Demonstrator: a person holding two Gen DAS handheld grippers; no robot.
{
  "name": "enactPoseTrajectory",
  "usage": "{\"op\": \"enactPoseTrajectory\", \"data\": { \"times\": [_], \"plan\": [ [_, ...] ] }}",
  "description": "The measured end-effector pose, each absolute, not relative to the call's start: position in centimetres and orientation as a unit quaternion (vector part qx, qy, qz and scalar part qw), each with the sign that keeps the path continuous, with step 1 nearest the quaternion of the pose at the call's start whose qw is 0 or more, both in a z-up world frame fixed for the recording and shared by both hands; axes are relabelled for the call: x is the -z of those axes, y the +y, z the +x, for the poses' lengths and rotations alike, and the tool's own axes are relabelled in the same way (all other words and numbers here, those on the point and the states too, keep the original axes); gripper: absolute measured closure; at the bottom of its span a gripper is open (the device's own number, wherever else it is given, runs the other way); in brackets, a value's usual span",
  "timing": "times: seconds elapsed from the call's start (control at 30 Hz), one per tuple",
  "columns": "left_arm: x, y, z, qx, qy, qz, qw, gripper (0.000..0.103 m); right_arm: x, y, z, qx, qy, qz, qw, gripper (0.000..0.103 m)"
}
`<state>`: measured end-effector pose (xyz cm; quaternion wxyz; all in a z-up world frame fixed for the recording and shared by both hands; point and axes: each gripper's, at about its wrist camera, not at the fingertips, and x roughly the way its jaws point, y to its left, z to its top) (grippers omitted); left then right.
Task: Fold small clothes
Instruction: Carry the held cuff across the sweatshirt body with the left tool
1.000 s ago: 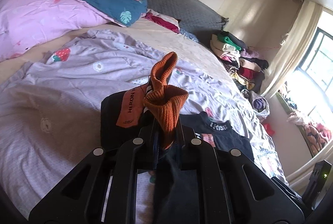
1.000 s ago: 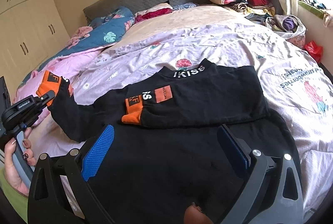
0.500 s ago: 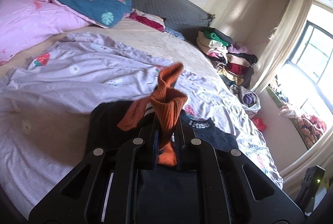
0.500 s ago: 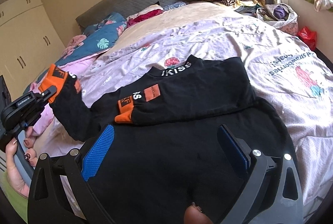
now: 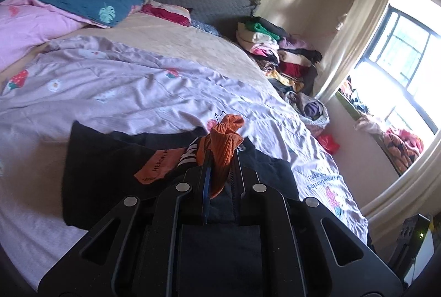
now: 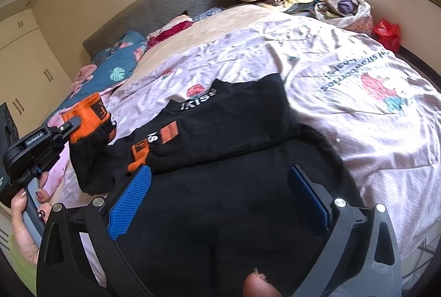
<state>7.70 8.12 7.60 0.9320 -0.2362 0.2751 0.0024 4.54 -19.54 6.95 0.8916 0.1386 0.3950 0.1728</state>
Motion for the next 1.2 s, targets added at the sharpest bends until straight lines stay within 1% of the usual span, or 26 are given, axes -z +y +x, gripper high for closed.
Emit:
{"op": "enactPoseTrajectory", "data": {
  "times": [0.27, 0.63, 0.97, 1.13, 1.2],
  "plan": [
    [-7.1, 5.0, 9.6, 0.032, 0.291, -0.236, 0.927, 0.099, -5.9, -21.5, 5.3, -0.164, 0.401, 0.159, 0.887, 0.005],
    [-4.1, 0.4, 11.9, 0.081, 0.337, -0.228, 0.91, 0.1, -3.9, -24.0, 6.4, -0.134, 0.417, 0.178, 0.881, 0.004],
    [-1.1, -1.8, 12.4, 0.11, 0.382, -0.216, 0.892, 0.099, -2.8, -24.9, 7.2, -0.111, 0.429, 0.189, 0.876, 0.004],
    [0.0, -2.4, 12.6, 0.137, 0.404, -0.217, 0.878, 0.09, -2.2, -24.6, 7.6, -0.11, 0.438, 0.188, 0.872, 0.004],
    [0.0, -2.5, 12.5, 0.153, 0.407, -0.223, 0.873, 0.073, -2.0, -24.3, 7.8, -0.112, 0.443, 0.188, 0.87, 0.004]
  ]
}}
